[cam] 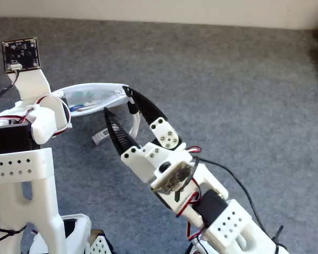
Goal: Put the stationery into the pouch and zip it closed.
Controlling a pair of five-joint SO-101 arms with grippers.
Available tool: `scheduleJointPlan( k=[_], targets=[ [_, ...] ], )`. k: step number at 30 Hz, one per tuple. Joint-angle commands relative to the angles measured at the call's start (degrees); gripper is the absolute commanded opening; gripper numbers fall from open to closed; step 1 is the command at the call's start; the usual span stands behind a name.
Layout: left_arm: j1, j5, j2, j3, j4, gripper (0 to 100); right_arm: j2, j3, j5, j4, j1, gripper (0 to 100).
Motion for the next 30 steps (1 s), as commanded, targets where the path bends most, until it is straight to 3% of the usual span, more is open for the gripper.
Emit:
scheduleJointPlan(
  k=[1,9,17,23,30],
  targets=[
    [0.48,-0.44,1.27,0.31,-0.35,1,-2.59,-0.75,-8.18,7.16,-0.22,16.3],
    [0.48,-0.26,1.27,0.22,-0.35,1,-2.59,-0.04,-8.79,8.75,-0.31,16.3],
    [-2.24,1.85,1.27,-0.75,-0.53,1,-2.24,0.66,-20.75,22.46,-0.57,16.3],
    [-3.30,2.99,1.27,-1.01,-0.53,1,-0.04,-0.66,-27.25,22.90,-3.03,16.3],
    [-3.47,2.99,1.27,-0.66,-0.44,1,17.80,-4.97,-35.16,22.73,-6.37,16.3]
  ],
)
